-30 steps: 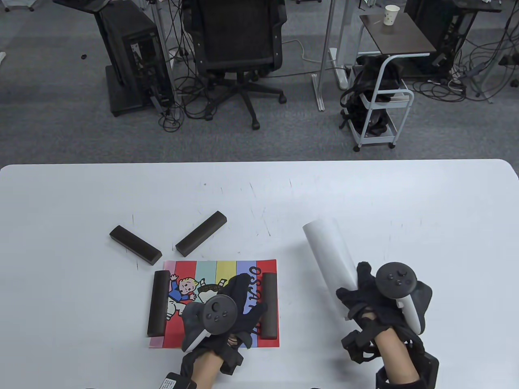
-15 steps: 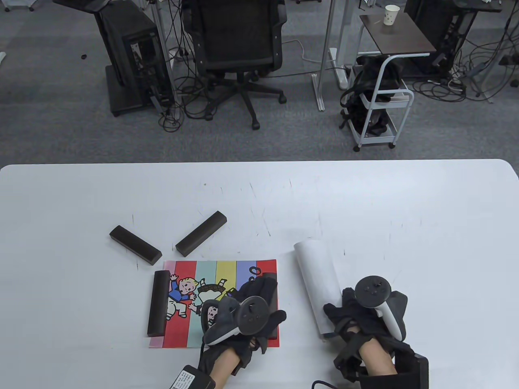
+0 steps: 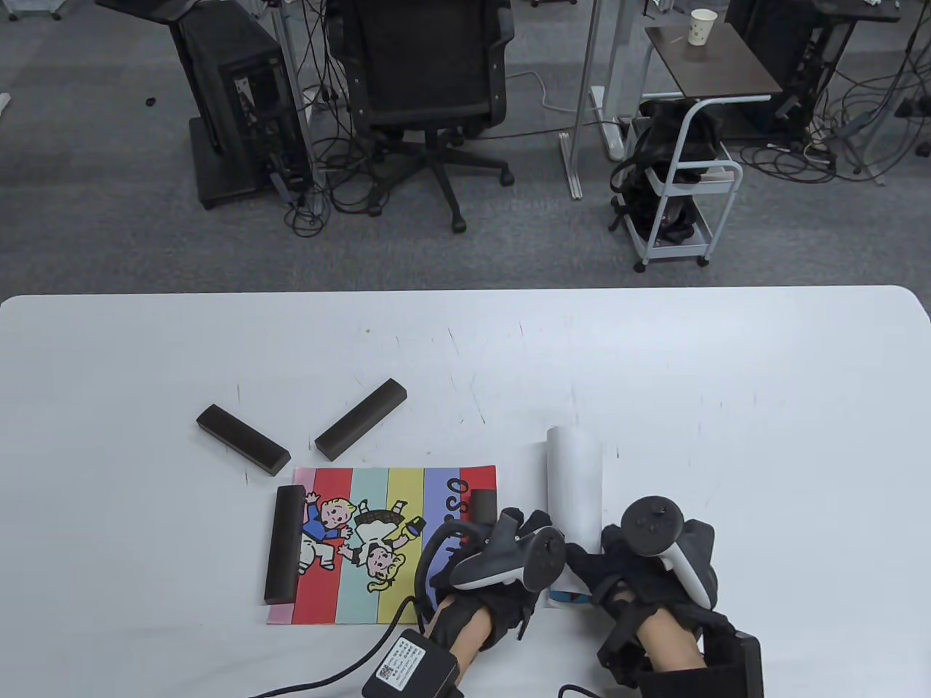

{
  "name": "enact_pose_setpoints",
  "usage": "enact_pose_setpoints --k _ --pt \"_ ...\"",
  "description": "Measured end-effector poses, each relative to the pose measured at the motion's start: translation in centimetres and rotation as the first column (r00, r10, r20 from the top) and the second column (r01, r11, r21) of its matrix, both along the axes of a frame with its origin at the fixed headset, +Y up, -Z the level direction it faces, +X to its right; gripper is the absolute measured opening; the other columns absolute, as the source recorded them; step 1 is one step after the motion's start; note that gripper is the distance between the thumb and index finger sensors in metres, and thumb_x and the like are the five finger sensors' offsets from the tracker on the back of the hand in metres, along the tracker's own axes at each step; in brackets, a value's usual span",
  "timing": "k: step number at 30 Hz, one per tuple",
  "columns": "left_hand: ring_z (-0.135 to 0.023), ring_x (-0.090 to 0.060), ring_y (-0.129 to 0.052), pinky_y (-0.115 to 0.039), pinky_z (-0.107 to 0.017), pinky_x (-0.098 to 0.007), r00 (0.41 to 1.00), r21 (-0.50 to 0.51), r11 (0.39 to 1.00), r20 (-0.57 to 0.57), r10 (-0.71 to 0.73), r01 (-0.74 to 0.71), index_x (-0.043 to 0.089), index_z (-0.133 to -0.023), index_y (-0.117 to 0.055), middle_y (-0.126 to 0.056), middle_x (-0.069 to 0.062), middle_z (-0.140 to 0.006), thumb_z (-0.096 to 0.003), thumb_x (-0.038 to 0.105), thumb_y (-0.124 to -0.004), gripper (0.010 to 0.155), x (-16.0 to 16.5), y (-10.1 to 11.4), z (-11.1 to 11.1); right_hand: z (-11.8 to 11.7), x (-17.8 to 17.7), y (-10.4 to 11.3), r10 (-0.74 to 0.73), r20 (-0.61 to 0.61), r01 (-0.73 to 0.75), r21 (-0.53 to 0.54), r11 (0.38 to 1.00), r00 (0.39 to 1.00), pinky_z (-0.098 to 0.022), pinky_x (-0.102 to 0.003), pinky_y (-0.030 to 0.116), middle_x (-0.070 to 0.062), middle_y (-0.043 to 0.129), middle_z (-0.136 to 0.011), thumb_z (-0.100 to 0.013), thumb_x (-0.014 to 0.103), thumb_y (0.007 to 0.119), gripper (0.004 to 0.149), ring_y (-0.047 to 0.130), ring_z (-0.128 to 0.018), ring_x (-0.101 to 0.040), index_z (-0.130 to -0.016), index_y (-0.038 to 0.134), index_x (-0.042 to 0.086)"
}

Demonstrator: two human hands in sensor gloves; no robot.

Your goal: Unroll posters and secure with paperweights

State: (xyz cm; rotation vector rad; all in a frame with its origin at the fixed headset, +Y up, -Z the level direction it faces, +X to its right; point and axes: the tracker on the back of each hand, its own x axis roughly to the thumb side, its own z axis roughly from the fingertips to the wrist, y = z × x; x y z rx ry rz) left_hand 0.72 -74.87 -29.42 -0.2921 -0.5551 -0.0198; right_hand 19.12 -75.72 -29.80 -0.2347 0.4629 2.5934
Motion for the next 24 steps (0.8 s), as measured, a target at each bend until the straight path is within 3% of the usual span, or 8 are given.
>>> enact_pose_setpoints --k 5,13,15,16,18,20,23,24 --pt "-0.111 -0.032 -0.042 -0.053 -0.075 -0.053 0.997 -0.009 1.000 0.066 0.030 -0.029 0.042 -0.105 -0.052 -0.045 0.013 -0.116 -0.0461 0.051 -0.063 0.060 -0.3 -1.0 0.4 -0.3 0.1 -0.3 0.008 0.002 -0.008 0.000 1.000 1.000 -0.041 -0.042 0.076 -0.020 0.071 -0.090 -0.040 0.057 0.077 0.064 0.082 -0.062 -0.036 -0.089 0.074 0.016" --pt "-0.110 -0.030 -0.047 -0.052 -0.075 -0.054 0.974 0.035 0.977 0.084 -0.211 0.209 0.042 -0.098 -0.064 -0.057 0.014 -0.112 -0.0436 0.056 -0.060 0.057 0.9 -1.9 1.1 -0.2 0.1 0.0 0.017 0.003 -0.017 0.004 1.000 1.000 -0.035 -0.042 0.079 -0.017 0.085 -0.078 -0.041 0.055 0.077 0.054 0.088 -0.052 -0.036 -0.073 0.092 0.014" --pt "-0.109 -0.029 -0.049 -0.053 -0.074 -0.053 0.976 0.035 0.979 0.081 -0.202 0.200 0.041 -0.097 -0.066 -0.059 0.015 -0.111 -0.0430 0.058 -0.060 0.056 1.0 -1.9 1.1 0.0 -0.2 0.1 0.053 0.002 -0.053 0.017 0.998 0.999 -0.036 -0.043 0.078 -0.017 0.085 -0.079 -0.041 0.055 0.077 0.056 0.088 -0.054 -0.037 -0.074 0.091 0.013" --pt "-0.109 -0.029 -0.050 -0.054 -0.074 -0.053 0.976 0.024 0.979 0.080 -0.204 0.203 0.042 -0.096 -0.066 -0.059 0.015 -0.111 -0.0426 0.058 -0.060 0.057 0.9 -2.0 1.0 0.1 -0.3 0.2 0.097 0.002 -0.097 0.038 0.995 0.995 -0.038 -0.043 0.077 -0.019 0.080 -0.083 -0.041 0.056 0.077 0.061 0.086 -0.057 -0.038 -0.082 0.083 0.012" --pt "-0.109 -0.029 -0.050 -0.054 -0.074 -0.052 0.975 0.009 0.978 0.079 -0.207 0.207 0.042 -0.095 -0.065 -0.057 0.016 -0.110 -0.0421 0.059 -0.060 0.056 0.8 -2.1 0.9 0.1 -0.7 0.4 0.170 -0.018 -0.167 0.100 0.981 0.985 -0.047 -0.045 0.072 -0.021 0.063 -0.096 -0.040 0.057 0.077 0.075 0.076 -0.073 -0.044 -0.098 0.056 0.014" --pt "-0.108 -0.028 -0.050 -0.054 -0.074 -0.052 0.975 0.013 0.978 0.081 -0.209 0.208 0.042 -0.093 -0.065 -0.056 0.016 -0.109 -0.0413 0.059 -0.061 0.055 0.8 -2.1 0.9 0.0 -1.2 0.6 0.160 -0.102 -0.141 0.170 0.975 0.982 -0.059 -0.050 0.060 -0.014 0.038 -0.109 -0.041 0.052 0.078 0.079 0.050 -0.091 -0.050 -0.102 0.038 0.023" --pt "-0.108 -0.027 -0.050 -0.055 -0.073 -0.051 0.970 0.022 0.974 0.085 -0.228 0.227 0.043 -0.091 -0.065 -0.057 0.018 -0.107 -0.0404 0.060 -0.061 0.053 0.9 -2.0 0.9 -0.2 -2.3 1.0 0.106 -0.268 -0.043 0.232 0.972 0.957 -0.067 -0.052 0.046 0.000 0.022 -0.113 -0.041 0.032 0.081 0.070 0.021 -0.100 -0.045 -0.099 0.041 0.036" --pt "-0.108 -0.026 -0.051 -0.055 -0.073 -0.051 0.969 0.024 0.973 0.087 -0.231 0.229 0.043 -0.090 -0.065 -0.057 0.018 -0.107 -0.0402 0.060 -0.061 0.053 0.9 -2.0 0.9 -0.2 -2.6 1.1 0.117 -0.316 -0.038 0.246 0.968 0.942 -0.068 -0.051 0.044 0.005 0.025 -0.113 -0.045 0.035 0.078 0.060 0.018 -0.101 -0.043 -0.097 0.048 0.038"
